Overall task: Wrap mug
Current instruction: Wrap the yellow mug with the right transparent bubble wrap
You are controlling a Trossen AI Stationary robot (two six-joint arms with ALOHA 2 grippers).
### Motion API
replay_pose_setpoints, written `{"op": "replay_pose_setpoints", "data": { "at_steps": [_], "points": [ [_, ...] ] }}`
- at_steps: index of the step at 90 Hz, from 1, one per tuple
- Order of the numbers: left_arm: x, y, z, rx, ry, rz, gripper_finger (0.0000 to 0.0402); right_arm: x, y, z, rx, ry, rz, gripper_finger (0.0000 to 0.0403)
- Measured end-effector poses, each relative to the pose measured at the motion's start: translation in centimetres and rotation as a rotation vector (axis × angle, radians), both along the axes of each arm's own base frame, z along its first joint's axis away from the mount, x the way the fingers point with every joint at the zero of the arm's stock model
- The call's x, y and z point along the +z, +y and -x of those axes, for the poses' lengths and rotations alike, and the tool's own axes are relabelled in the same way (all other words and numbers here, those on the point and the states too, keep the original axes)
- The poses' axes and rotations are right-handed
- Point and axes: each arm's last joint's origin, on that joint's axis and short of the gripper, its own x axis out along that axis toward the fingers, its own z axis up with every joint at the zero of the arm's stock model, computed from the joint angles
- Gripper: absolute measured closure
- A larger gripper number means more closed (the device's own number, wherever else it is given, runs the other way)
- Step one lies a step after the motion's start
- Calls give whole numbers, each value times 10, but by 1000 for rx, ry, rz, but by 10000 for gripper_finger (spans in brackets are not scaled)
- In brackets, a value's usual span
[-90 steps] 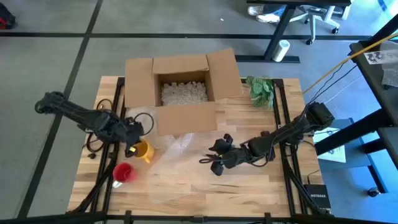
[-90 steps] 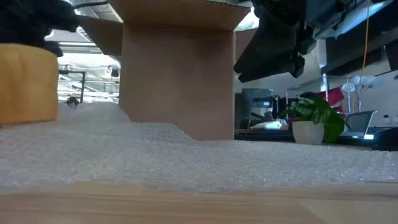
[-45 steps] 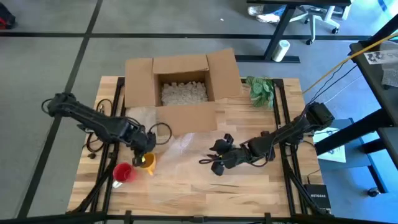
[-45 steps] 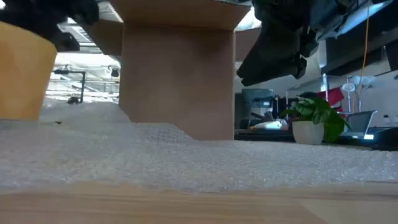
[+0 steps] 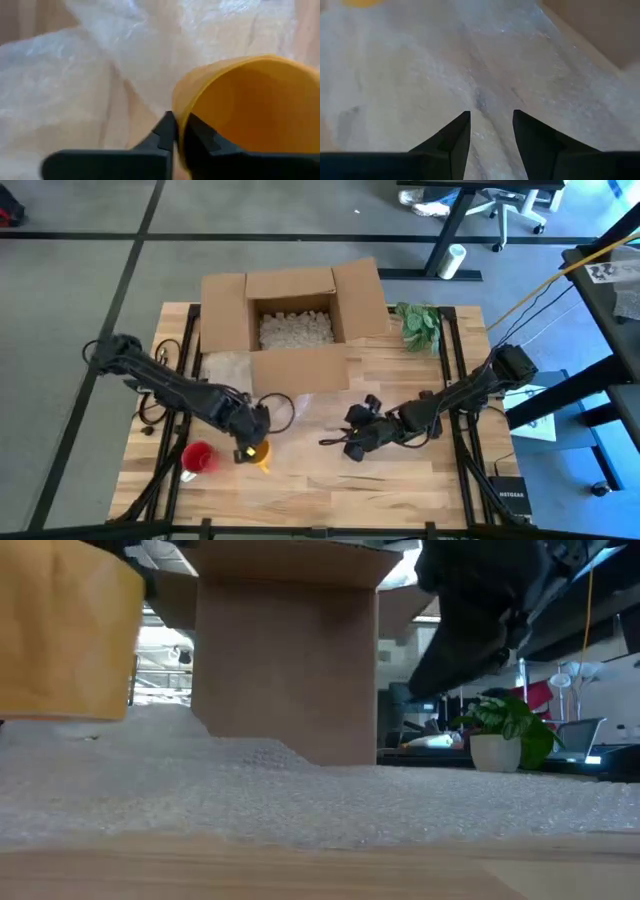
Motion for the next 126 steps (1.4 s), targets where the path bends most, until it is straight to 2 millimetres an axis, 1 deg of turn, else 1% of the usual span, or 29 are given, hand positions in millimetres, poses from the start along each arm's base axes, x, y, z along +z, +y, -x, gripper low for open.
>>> {"op": "replay_pose_setpoints", "data": {
  "at_steps": [8,18,28,40,50,60,68,81,91,99,104,118,126],
  "points": [
    [-1,-2,-17,-37,-30,-4,401,0,5,3,1,-4,17,268],
    [-2,2,-35,-55,-56,-12,401,-1,17,11,-28,-21,36,268],
    [-4,6,-50,-69,-88,-18,401,0,36,22,-48,-67,45,268],
    [-7,12,-65,-83,-140,-21,401,0,59,40,-80,-144,47,268],
    [-13,16,-72,-78,-146,-25,401,-14,72,62,-107,-192,3,272],
    [-16,22,-76,-67,-146,-28,401,-29,82,83,-118,-284,-85,292],
    [-17,28,-79,-51,-149,-26,401,-38,85,94,-113,-340,-118,312],
    [-17,40,-83,-22,-153,-12,401,-39,84,101,-120,-360,-140,335],
    [-13,50,-89,-10,-164,-9,401,-40,81,103,-115,-337,-107,340],
    [-8,55,-99,-10,-181,-12,401,-42,78,105,-113,-316,-78,340],
    [-7,59,-106,-16,-156,-23,401,-43,78,106,-112,-308,-64,340],
    [-21,68,-124,-30,-33,-53,401,-44,76,107,-100,-277,-38,340],
    [-28,72,-130,-22,12,-59,401,-45,76,108,-91,-261,-40,340]
  ]
}}
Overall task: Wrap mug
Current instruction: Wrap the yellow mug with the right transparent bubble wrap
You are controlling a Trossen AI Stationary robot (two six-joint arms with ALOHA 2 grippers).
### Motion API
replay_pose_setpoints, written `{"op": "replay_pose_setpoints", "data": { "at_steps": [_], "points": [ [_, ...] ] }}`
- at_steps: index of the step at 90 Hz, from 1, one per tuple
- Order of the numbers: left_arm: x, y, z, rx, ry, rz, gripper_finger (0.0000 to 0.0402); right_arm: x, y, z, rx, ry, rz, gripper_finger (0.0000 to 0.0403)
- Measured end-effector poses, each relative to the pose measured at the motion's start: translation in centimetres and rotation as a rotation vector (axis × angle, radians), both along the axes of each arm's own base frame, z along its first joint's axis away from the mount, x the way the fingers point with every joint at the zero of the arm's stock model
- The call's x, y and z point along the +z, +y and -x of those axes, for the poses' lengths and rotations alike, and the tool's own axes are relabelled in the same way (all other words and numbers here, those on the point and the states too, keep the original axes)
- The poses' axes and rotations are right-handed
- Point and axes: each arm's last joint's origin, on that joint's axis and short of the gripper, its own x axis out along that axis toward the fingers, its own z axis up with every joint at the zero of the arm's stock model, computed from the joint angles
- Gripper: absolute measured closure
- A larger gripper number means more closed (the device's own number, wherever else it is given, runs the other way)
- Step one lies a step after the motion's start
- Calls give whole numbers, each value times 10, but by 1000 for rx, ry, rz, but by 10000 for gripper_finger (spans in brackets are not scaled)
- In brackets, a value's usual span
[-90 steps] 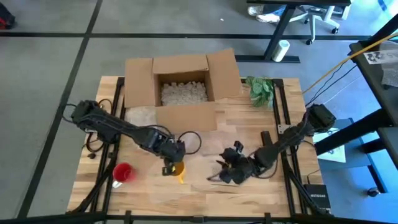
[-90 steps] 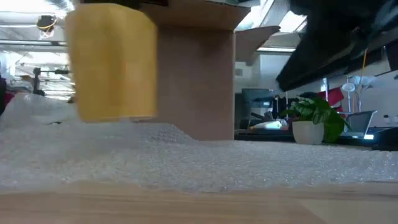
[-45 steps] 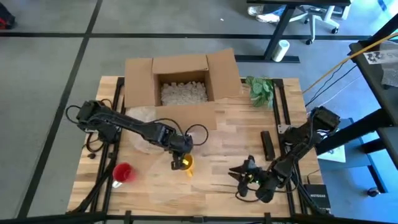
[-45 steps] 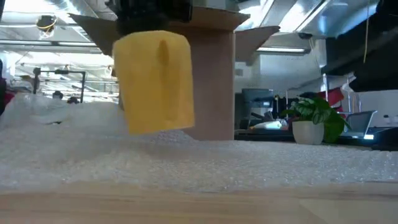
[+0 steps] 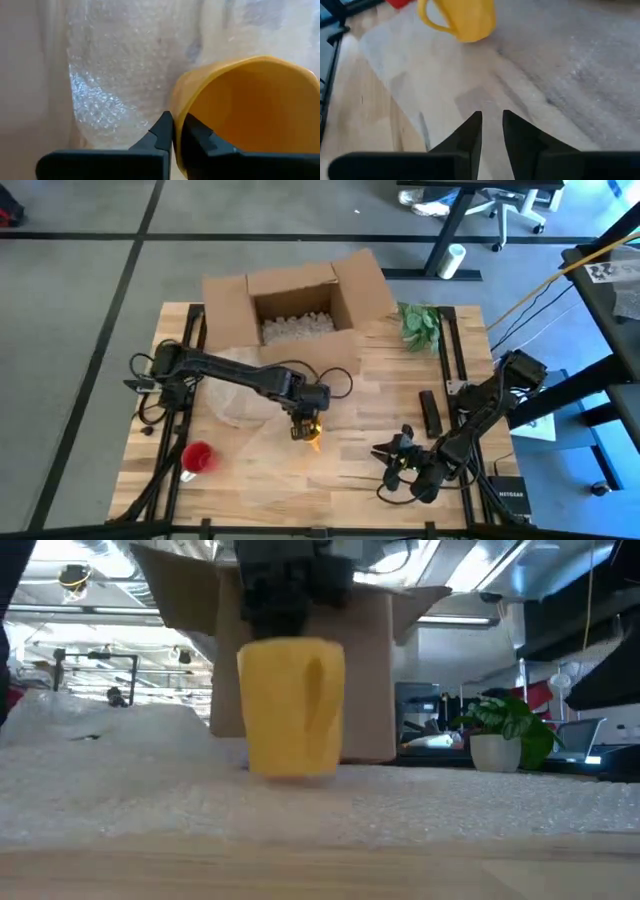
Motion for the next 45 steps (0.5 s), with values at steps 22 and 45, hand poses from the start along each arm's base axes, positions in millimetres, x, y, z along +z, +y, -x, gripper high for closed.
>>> {"op": "replay_pose_setpoints", "data": {
  "at_steps": [22,45],
  "points": [
    [4,1,-10,-18,-49,17,401,2,3,-2,-1,-30,-37,340],
    [2,-8,-12,-47,-61,38,394,6,6,-6,-14,-92,-84,340]
  ]
}}
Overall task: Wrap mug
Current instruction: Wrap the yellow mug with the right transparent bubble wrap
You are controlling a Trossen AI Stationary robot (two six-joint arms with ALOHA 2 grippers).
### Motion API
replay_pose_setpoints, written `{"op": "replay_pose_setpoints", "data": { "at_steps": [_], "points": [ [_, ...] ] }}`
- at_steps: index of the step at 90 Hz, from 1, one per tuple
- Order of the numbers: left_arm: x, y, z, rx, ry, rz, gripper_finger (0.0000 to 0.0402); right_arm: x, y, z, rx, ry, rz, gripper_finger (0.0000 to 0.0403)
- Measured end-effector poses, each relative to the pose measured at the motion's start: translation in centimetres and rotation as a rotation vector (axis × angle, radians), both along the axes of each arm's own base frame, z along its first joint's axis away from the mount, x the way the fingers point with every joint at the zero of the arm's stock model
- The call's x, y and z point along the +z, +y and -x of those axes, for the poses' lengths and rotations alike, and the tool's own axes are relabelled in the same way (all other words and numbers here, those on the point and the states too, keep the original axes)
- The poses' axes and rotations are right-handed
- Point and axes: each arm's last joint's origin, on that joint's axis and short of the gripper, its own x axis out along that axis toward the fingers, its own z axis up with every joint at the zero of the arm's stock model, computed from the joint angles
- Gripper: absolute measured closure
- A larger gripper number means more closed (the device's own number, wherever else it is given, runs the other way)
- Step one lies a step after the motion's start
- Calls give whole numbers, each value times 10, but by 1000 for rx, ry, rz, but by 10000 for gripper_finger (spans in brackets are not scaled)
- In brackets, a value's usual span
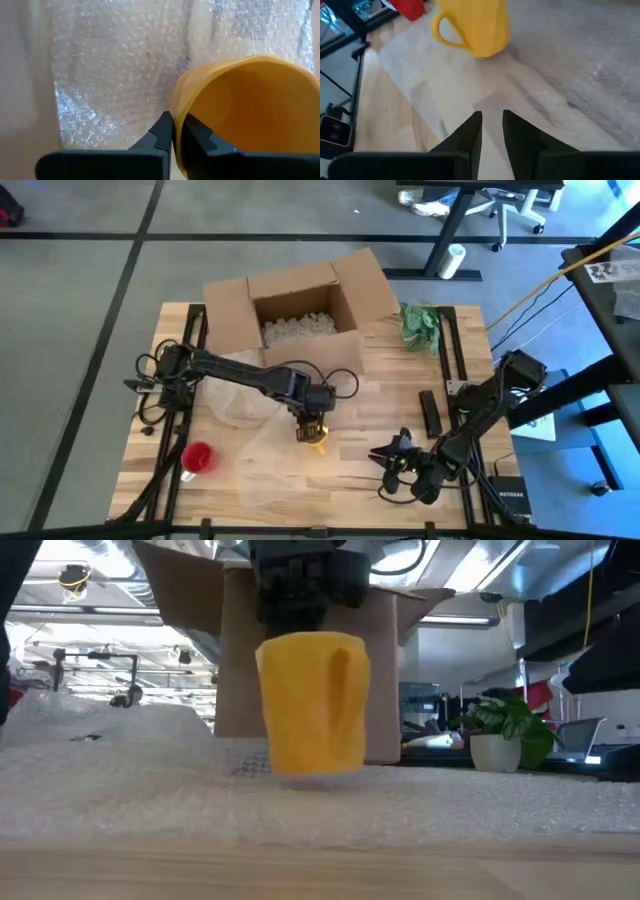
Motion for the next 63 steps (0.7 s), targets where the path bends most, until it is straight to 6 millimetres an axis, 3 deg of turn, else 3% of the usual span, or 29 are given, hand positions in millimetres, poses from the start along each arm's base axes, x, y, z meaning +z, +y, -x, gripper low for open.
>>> {"op": "replay_pose_setpoints", "data": {
  "at_steps": [30,63],
  "points": [
    [1,-11,-1,-32,-22,1,337,1,1,-1,-1,-10,-11,340],
    [3,5,-1,-2,-24,-2,316,0,0,0,2,-5,-2,340]
  ]
}}
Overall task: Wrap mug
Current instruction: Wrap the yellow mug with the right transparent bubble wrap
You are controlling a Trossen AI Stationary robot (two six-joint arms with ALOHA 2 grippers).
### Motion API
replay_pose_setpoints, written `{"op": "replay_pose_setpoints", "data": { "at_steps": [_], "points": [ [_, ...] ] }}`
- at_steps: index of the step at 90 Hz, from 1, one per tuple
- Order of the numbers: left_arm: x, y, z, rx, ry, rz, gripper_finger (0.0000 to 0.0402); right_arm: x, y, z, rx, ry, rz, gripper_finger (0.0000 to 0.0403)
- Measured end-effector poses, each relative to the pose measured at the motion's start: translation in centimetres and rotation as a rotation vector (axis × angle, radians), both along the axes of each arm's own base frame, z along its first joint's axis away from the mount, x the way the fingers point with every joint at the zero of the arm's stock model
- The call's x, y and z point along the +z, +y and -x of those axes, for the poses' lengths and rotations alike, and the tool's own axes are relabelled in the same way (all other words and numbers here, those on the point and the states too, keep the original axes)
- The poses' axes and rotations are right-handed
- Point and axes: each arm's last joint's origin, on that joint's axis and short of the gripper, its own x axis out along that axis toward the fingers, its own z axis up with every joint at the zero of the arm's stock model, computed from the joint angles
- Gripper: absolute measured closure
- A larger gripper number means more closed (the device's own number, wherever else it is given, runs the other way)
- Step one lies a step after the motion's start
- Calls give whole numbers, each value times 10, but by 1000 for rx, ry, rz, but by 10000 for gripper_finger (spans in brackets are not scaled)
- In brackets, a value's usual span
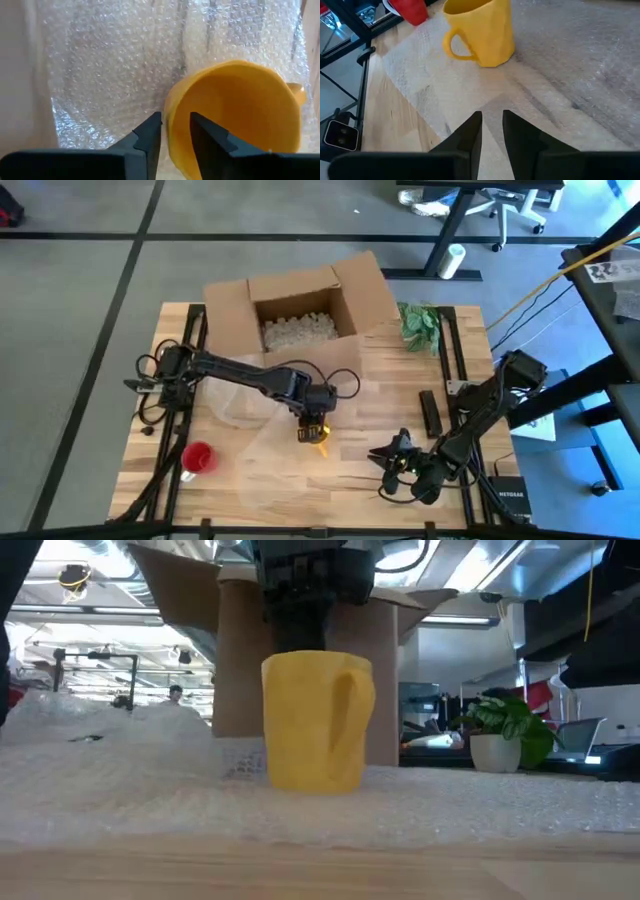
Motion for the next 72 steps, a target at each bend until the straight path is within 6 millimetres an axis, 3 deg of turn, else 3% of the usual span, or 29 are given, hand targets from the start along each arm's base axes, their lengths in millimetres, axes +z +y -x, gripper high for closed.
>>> {"op": "replay_pose_setpoints", "data": {
  "at_steps": [10,23,41,72],
  "points": [
    [12,2,4,-15,-35,-5,316,0,0,0,0,2,3,340],
    [47,-2,15,-39,-170,-20,316,-1,1,4,-1,3,29,340],
    [76,-21,37,-67,-376,-47,316,-5,7,24,-39,-96,34,340],
    [28,-68,59,-87,-458,35,315,-10,18,51,-27,-153,-76,340]
  ]
}}
